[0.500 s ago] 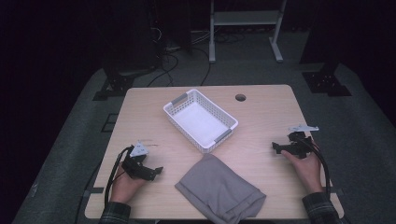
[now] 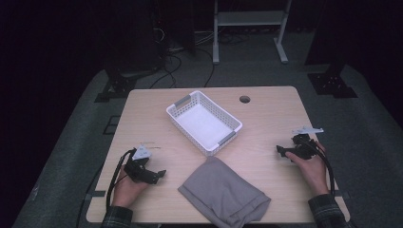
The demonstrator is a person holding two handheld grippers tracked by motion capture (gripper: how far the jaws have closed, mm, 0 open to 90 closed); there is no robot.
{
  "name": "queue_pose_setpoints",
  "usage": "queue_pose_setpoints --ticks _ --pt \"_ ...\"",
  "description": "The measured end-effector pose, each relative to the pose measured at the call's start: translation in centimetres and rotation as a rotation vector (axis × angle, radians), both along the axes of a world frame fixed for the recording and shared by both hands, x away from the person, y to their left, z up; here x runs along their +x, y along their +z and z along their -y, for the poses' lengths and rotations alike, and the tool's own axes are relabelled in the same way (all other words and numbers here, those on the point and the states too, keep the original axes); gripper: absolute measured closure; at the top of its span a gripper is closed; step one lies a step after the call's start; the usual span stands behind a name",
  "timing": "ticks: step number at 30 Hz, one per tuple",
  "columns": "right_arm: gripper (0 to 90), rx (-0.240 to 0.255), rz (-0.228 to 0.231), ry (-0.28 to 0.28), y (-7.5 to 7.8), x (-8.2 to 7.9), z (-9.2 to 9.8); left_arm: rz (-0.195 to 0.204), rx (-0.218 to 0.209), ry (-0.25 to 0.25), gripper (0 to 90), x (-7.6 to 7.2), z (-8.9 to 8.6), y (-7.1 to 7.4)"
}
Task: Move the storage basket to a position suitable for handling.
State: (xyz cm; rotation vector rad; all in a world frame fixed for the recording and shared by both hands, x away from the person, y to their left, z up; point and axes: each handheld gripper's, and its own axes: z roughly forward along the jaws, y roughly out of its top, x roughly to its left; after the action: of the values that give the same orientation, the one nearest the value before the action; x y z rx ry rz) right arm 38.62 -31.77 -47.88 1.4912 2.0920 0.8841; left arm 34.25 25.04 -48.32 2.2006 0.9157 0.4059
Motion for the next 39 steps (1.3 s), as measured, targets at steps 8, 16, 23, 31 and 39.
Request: queue_pose_setpoints --ticks 8,16,23,31,39 --pt "16.2 0.011 0.003 0.050 1.0 0.1 -1.0 -0.001 0.002 -0.005 0.0 0.0 0.0 0.0" --pt "19.1 0.029 0.011 0.086 1.4 0.1 -1.7 -0.001 0.001 -0.005 0.0 0.0 0.0 0.0" --pt "22.2 0.058 0.030 0.111 2.4 0.7 -2.5 -0.001 0.001 -0.005 0.0 0.0 0.0 0.0" --pt "24.9 0.064 0.039 0.148 3.0 1.1 -3.7 0.000 0.000 -0.005 0.0 0.0 0.0 0.0" --pt "29.5 0.096 0.044 0.184 3.8 1.3 -4.5 0.000 -0.001 -0.005 0.0 0.0 0.0 0.0"
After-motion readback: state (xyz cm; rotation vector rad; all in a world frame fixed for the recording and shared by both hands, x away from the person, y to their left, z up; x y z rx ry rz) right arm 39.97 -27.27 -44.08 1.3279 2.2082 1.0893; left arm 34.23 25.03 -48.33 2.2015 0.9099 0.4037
